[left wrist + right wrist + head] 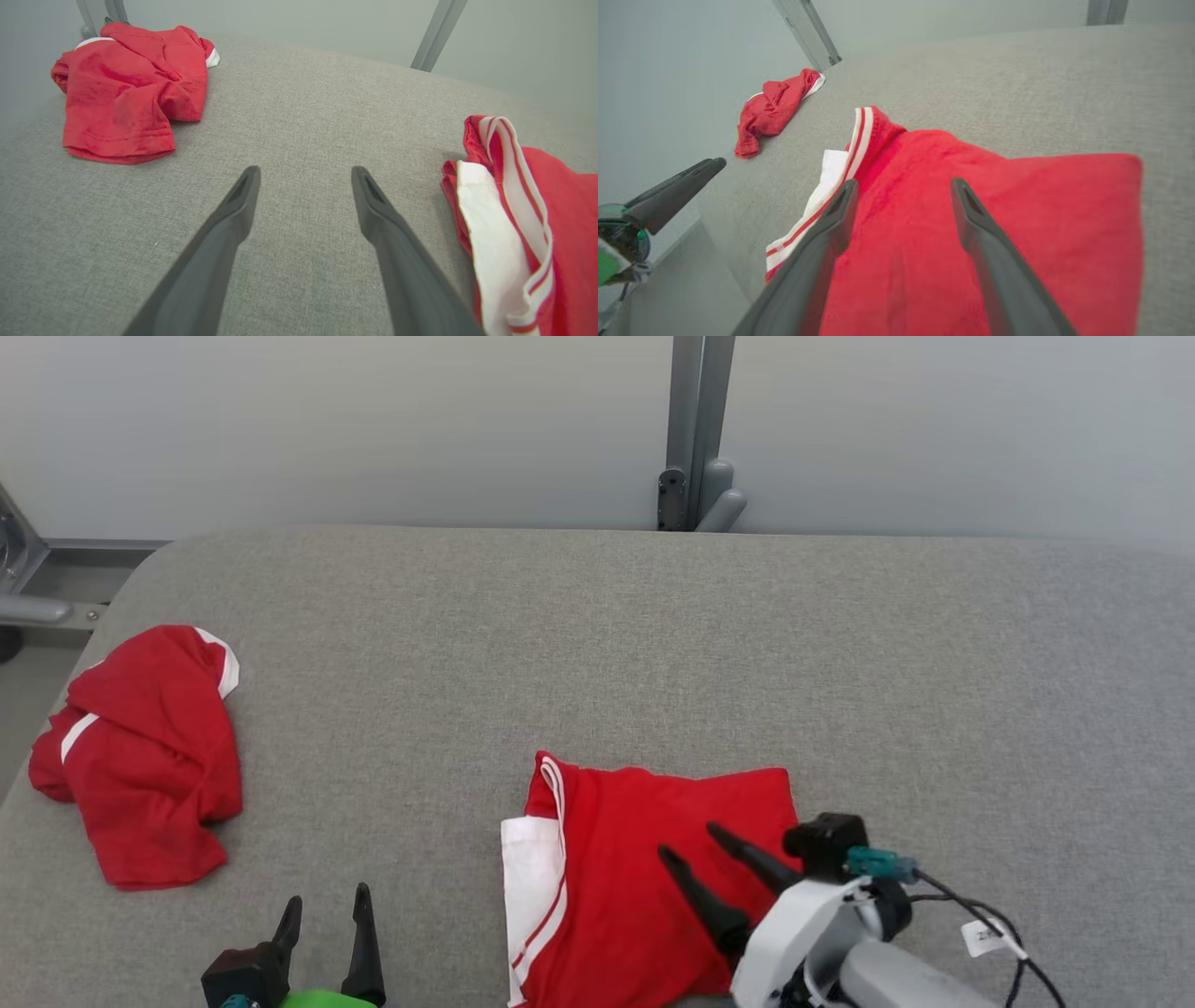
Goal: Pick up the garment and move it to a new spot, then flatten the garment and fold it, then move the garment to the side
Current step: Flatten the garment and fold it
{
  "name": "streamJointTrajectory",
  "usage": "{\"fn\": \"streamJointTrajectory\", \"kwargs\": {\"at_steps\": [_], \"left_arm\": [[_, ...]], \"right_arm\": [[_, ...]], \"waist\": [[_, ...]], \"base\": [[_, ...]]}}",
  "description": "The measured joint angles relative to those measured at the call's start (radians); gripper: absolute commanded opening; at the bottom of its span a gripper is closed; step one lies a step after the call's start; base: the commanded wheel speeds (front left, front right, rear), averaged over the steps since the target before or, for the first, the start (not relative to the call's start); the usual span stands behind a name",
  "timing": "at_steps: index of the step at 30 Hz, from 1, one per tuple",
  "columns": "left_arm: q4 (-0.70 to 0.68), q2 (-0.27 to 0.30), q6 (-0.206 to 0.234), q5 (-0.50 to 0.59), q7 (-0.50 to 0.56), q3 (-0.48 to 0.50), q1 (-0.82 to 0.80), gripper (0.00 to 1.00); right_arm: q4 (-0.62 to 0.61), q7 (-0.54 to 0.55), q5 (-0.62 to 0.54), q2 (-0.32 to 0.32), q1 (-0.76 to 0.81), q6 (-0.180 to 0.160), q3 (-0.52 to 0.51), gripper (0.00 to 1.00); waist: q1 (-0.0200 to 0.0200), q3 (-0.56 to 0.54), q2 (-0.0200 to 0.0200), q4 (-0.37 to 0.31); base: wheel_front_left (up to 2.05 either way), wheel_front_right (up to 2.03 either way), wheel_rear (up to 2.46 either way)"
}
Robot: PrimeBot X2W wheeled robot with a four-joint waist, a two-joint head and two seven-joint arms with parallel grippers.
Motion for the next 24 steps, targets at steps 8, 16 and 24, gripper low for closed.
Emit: {"fn": "streamJointTrajectory", "kwargs": {"at_steps": [8,16,24], "left_arm": [[-0.037,0.000,0.009,0.030,0.000,0.043,0.007,1.00],[-0.078,-0.001,0.012,0.069,0.000,0.079,0.023,1.00],[-0.103,0.000,0.007,0.087,0.000,0.096,0.062,1.00]], "right_arm": [[-0.026,-0.005,-0.279,0.020,0.128,0.000,-0.452,1.00],[-0.139,-0.005,-0.495,0.086,0.252,0.000,-0.688,1.00],[-0.189,-0.005,-0.559,0.114,0.329,0.000,-0.755,1.00]], "waist": [[0.0000,-0.014,0.0000,-0.057],[0.0000,-0.025,0.0000,-0.115],[0.0000,-0.054,0.0000,-0.144]], "base": [[0.00,0.00,0.00],[0.00,0.00,0.00],[0.00,0.00,0.00]]}}
